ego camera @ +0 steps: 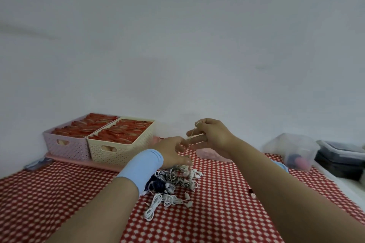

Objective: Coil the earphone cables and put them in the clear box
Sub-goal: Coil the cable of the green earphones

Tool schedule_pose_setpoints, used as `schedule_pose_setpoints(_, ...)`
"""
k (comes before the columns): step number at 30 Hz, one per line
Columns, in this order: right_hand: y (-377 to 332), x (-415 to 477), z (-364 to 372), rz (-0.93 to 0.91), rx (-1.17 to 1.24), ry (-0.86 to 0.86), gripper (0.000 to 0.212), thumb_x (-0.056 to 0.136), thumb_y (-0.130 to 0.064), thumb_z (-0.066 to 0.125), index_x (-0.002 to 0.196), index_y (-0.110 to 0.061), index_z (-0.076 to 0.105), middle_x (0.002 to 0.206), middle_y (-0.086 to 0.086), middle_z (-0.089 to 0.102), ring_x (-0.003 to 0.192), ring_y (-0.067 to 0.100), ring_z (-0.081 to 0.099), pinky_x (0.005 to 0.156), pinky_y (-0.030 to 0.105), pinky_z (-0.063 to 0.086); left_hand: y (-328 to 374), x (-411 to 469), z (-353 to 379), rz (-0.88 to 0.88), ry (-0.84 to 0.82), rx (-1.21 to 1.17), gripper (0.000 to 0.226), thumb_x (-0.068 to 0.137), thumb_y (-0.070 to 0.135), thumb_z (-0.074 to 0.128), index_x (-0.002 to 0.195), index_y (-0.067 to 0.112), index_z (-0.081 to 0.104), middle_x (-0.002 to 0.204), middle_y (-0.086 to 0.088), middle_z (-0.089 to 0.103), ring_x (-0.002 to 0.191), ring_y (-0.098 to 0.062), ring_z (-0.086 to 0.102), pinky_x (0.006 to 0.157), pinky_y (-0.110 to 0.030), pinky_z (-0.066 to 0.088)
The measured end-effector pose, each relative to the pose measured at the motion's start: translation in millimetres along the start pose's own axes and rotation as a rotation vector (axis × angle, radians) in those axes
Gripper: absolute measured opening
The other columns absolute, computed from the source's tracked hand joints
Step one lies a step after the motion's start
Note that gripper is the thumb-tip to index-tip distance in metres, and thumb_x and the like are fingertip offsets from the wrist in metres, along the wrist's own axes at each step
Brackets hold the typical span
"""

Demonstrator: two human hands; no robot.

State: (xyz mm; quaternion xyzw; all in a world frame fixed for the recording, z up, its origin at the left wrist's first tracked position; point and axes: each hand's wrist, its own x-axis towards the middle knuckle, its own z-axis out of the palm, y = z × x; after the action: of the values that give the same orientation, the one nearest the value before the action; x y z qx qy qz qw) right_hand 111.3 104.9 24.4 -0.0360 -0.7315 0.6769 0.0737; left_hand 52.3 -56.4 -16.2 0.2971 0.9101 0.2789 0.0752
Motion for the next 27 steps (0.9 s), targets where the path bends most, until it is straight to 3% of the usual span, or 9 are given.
schedule_pose_setpoints(5, -10, -14, -28, -0.031, 0.026, 0.02, 0.017, 0.104, -0.012, 0.048, 0.113, 0.001, 0.055, 0.103, 0.025, 0.072, 0.088, 0.039, 0.075, 0.079, 0.05, 0.062, 28, -2, 8, 0.068, 0.091, 0.113, 0.033, 0.086, 0.028, 0.07, 0.118, 0.025, 0.07, 0.119, 0.001, 0.068, 0.099, -0.014, 0.06, 0.085, -0.024, 0.044)
schedule_pose_setpoints(9, -8, -25, -61, -0.045, -0.23, 0.097, 0.015, 0.101, -0.018, 0.058, 0.103, -0.004, 0.063, 0.096, 0.015, 0.074, 0.07, 0.027, 0.073, 0.063, 0.037, 0.061, 52, 5, 16, 0.075, 0.123, -0.035, 0.021, 0.094, 0.026, 0.059, 0.108, 0.019, 0.072, 0.112, 0.0, 0.07, 0.092, -0.016, 0.063, 0.085, -0.03, 0.048)
schedule_pose_setpoints(12, 5, -31, -91, 0.008, -0.504, 0.139, 0.011, 0.094, -0.017, 0.068, 0.092, -0.007, 0.072, 0.078, 0.007, 0.068, 0.048, 0.018, 0.054, 0.045, 0.026, 0.046, 71, 16, 32, 0.074, 0.117, -0.125, 0.032, 0.095, 0.033, 0.055, 0.091, 0.004, 0.069, 0.09, -0.01, 0.069, 0.076, -0.022, 0.06, 0.08, -0.039, 0.05)
schedule_pose_setpoints(14, 16, -39, -110, 0.08, -0.57, 0.141, 0.012, 0.094, -0.014, 0.067, 0.095, -0.005, 0.075, 0.073, 0.007, 0.06, 0.046, 0.019, 0.043, 0.043, 0.026, 0.039, 85, 21, 50, 0.096, 0.064, -0.114, 0.035, 0.094, 0.037, 0.056, 0.073, 0.008, 0.06, 0.073, -0.008, 0.057, 0.066, -0.019, 0.051, 0.067, -0.035, 0.044)
schedule_pose_setpoints(17, 31, -50, -135, 0.194, -0.64, 0.091, 0.021, 0.097, -0.005, 0.057, 0.11, -0.004, 0.073, 0.077, 0.011, 0.06, 0.049, 0.022, 0.045, 0.044, 0.027, 0.041, 102, 28, 80, 0.079, -0.088, 0.025, 0.037, 0.093, 0.036, 0.054, 0.061, 0.017, 0.051, 0.064, 0.0, 0.048, 0.059, -0.015, 0.043, 0.055, -0.028, 0.03)
schedule_pose_setpoints(20, 48, -59, -155, 0.258, -0.711, 0.025, 0.024, 0.094, -0.003, 0.059, 0.116, -0.008, 0.069, 0.097, 0.019, 0.073, 0.051, 0.023, 0.053, 0.045, 0.028, 0.044, 107, 35, 97, 0.018, -0.183, 0.338, 0.036, 0.092, 0.039, 0.052, 0.083, 0.008, 0.068, 0.078, -0.004, 0.059, 0.069, -0.02, 0.053, 0.059, -0.029, 0.037)
schedule_pose_setpoints(22, 56, -65, -162, 0.256, -0.728, -0.006, 0.018, 0.092, -0.009, 0.063, 0.11, -0.013, 0.065, 0.096, 0.01, 0.077, 0.048, 0.02, 0.06, 0.044, 0.025, 0.043, 106, 38, 103, 0.023, -0.144, 0.469, 0.042, 0.091, 0.044, 0.055, 0.116, 0.012, 0.065, 0.116, -0.007, 0.065, 0.101, -0.024, 0.061, 0.081, -0.033, 0.048)
schedule_pose_setpoints(24, 62, -68, -165, 0.255, -0.734, -0.04, 0.014, 0.095, -0.022, 0.063, 0.102, -0.011, 0.068, 0.089, -0.002, 0.079, 0.053, 0.018, 0.065, 0.047, 0.024, 0.043, 111, 37, 110, 0.14, -0.025, 0.351, 0.05, 0.088, 0.041, 0.062, 0.135, 0.026, 0.053, 0.136, 0.001, 0.056, 0.121, -0.02, 0.055, 0.101, -0.037, 0.046)
schedule_pose_setpoints(27, 67, -63, -164, 0.238, -0.742, 0.03, 0.036, 0.095, -0.044, 0.064, 0.094, -0.008, 0.073, 0.08, -0.006, 0.078, 0.05, 0.013, 0.061, 0.048, 0.024, 0.044, 122, 35, 122, 0.288, -0.001, 0.028, 0.048, 0.08, 0.038, 0.073, 0.127, 0.037, 0.059, 0.121, 0.01, 0.066, 0.108, -0.013, 0.061, 0.098, -0.038, 0.05)
